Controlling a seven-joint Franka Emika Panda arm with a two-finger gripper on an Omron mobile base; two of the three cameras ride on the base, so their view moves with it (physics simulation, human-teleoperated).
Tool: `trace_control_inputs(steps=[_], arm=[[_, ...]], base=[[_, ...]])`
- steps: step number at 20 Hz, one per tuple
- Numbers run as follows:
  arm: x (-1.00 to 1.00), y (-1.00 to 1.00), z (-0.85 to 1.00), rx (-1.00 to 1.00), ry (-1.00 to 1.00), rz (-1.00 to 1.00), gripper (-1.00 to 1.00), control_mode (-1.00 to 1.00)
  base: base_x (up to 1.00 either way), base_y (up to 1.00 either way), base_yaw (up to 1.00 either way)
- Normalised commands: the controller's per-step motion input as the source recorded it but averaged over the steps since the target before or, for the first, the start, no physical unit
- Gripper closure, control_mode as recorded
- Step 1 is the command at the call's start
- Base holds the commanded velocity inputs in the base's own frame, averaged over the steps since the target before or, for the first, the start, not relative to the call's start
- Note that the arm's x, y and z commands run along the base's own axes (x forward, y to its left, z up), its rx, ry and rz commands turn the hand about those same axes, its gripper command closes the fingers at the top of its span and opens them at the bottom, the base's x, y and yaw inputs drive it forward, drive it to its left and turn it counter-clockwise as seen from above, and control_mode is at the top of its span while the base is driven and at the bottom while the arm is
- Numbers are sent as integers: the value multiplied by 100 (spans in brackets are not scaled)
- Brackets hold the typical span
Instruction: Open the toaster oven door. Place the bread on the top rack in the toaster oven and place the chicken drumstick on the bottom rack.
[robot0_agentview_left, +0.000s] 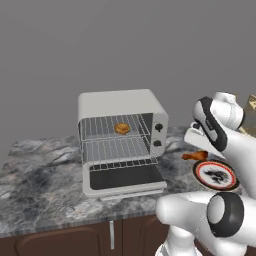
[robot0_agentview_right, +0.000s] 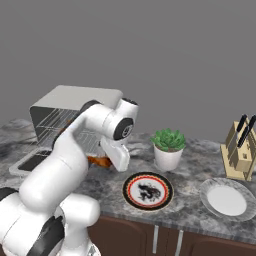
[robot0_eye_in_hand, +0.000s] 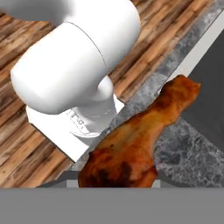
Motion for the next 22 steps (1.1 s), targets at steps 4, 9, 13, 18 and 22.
trace_control_inputs(steps=[4, 9, 13, 18, 22], arm=[[-20, 100, 42, 0, 0, -7, 100, -100], [-12, 100, 24, -4, -7, -4, 100, -100], [25, 99, 0, -11, -8, -2, 100, -100], [35, 71, 0, -3, -10, -2, 100, -100], [51, 24, 0, 0, -8, 0, 100, -100]], base=[[0, 0, 0], [0, 0, 0], [0, 0, 0], [0, 0, 0], [0, 0, 0]])
